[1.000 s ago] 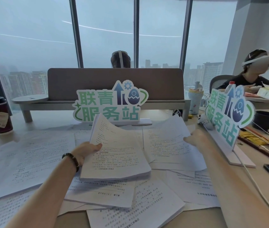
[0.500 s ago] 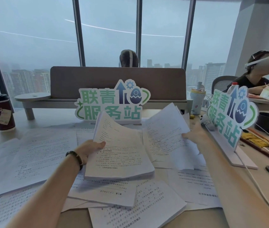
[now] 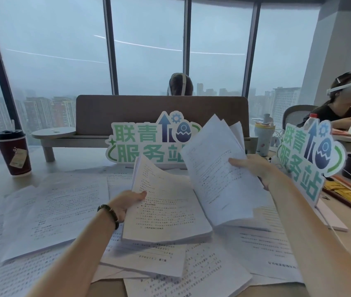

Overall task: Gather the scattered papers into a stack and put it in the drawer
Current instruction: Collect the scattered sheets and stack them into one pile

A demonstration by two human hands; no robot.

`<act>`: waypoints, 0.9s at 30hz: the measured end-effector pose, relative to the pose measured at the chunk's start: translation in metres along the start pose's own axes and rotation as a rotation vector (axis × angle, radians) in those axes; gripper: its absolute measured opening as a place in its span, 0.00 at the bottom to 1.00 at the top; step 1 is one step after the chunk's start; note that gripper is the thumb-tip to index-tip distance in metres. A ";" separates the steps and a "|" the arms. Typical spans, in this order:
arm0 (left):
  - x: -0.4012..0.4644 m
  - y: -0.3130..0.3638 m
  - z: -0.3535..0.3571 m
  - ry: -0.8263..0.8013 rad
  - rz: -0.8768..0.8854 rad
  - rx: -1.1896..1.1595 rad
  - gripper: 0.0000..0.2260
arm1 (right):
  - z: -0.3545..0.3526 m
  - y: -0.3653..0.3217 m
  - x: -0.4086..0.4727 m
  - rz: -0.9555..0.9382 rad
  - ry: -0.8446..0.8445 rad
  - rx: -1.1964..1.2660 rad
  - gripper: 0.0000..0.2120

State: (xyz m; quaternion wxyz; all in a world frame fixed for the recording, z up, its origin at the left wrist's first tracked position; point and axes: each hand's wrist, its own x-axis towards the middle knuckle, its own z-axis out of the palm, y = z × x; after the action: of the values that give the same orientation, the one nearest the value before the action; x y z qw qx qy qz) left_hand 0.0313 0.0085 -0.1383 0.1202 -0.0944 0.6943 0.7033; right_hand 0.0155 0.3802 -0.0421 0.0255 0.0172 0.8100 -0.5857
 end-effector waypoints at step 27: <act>-0.005 0.009 0.016 -0.160 0.190 -0.167 0.21 | 0.069 0.037 -0.004 0.081 -0.045 0.005 0.22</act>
State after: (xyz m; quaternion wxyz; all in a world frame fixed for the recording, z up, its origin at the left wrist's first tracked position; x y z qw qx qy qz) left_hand 0.0336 0.0247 -0.1279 0.0997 0.0184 0.6275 0.7720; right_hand 0.0230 0.3259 -0.0987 0.0673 0.0371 0.8064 -0.5864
